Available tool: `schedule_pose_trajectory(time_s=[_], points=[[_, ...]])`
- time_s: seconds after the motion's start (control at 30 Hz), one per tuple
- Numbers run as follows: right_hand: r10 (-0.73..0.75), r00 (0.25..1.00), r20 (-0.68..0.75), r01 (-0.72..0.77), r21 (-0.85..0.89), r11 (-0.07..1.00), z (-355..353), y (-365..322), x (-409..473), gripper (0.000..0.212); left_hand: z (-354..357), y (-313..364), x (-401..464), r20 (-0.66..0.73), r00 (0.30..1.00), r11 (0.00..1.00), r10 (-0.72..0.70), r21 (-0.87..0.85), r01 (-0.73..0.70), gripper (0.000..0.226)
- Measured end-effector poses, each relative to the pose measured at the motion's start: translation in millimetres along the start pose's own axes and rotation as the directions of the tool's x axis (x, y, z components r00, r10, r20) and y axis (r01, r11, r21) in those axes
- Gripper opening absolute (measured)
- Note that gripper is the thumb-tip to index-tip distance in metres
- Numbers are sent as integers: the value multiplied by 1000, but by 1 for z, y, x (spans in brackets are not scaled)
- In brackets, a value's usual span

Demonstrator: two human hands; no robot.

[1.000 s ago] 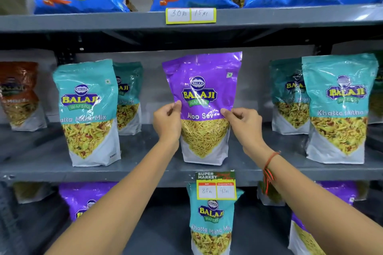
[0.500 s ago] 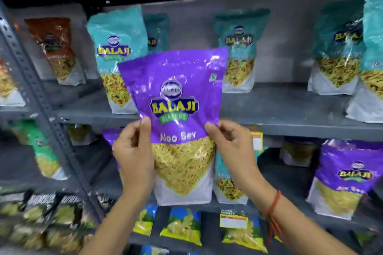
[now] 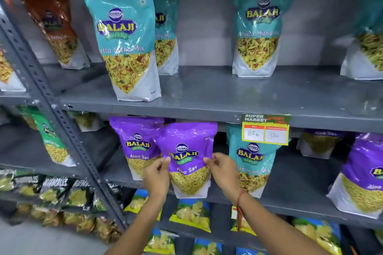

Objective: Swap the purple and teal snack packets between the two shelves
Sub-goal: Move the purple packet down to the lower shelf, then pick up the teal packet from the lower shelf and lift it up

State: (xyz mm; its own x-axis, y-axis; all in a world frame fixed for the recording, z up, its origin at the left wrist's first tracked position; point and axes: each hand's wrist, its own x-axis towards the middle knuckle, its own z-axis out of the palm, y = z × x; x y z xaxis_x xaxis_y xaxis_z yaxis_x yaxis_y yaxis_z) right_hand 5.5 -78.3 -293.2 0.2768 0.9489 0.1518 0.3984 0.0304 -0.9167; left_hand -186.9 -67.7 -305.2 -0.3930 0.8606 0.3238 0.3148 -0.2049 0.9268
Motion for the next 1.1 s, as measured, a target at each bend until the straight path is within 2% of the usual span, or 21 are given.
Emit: schedule_pose_trajectory(time_s=[0.17, 0.27, 0.4, 0.47, 0.53, 0.6, 0.7, 0.77, 0.87, 0.9, 0.93, 1.0, 1.03, 1.1], points=[[88, 996, -28, -90, -82, 993, 18, 16, 27, 19, 25, -22, 25, 5, 998, 998, -58, 40, 58, 44], [81, 997, -1, -81, -45, 996, 28, 19, 32, 20, 29, -35, 30, -20, 993, 992, -118, 43, 119, 38], [102, 994, 28, -102, 16, 995, 32, 15, 33, 12, 28, -35, 31, 23, 969, 969, -247, 27, 247, 20], [98, 993, 63, -103, 81, 991, 28, 13, 28, 22, 28, -24, 26, -45, 948, 948, -314, -61, 311, 24], [64, 996, 64, -70, 104, 992, 18, 11, 17, 35, 34, -6, 17, -137, 948, 948, -287, -179, 262, 27], [-32, 999, -27, 34, 89, 995, 3, 13, 5, 38, 45, 17, 1, -167, 968, 964, -189, -219, 151, 23], [-199, 944, -264, 208, 6, 978, -30, 22, -12, 26, 72, 41, -27, -22, 998, 978, -51, -205, 46, 16], [-204, 880, -429, 204, -46, 978, -58, 31, -16, 18, 94, 48, -41, 145, 989, 991, 34, -137, -14, 15], [-59, 783, -619, 66, -11, 998, -100, 52, -11, 21, 121, 45, -52, 361, 932, 998, 42, 36, -59, 30], [10, 787, -616, -5, 10, 1000, -112, 60, -9, 26, 128, 42, -53, 400, 917, 996, 13, 78, -48, 36], [83, 825, -559, -70, 43, 997, -123, 67, -8, 28, 134, 40, -54, 422, 906, 992, -10, 117, -44, 39], [207, 926, -315, -164, 159, 974, -134, 76, -7, 19, 141, 39, -57, 448, 894, 974, 15, 196, -114, 36], [215, 956, -201, -177, 191, 966, -135, 82, -7, 13, 143, 39, -58, 454, 890, 964, 43, 215, -156, 31], [163, 973, -163, -141, 140, 980, -134, 94, -8, 12, 145, 39, -59, 449, 890, 957, 76, 217, -191, 28]])
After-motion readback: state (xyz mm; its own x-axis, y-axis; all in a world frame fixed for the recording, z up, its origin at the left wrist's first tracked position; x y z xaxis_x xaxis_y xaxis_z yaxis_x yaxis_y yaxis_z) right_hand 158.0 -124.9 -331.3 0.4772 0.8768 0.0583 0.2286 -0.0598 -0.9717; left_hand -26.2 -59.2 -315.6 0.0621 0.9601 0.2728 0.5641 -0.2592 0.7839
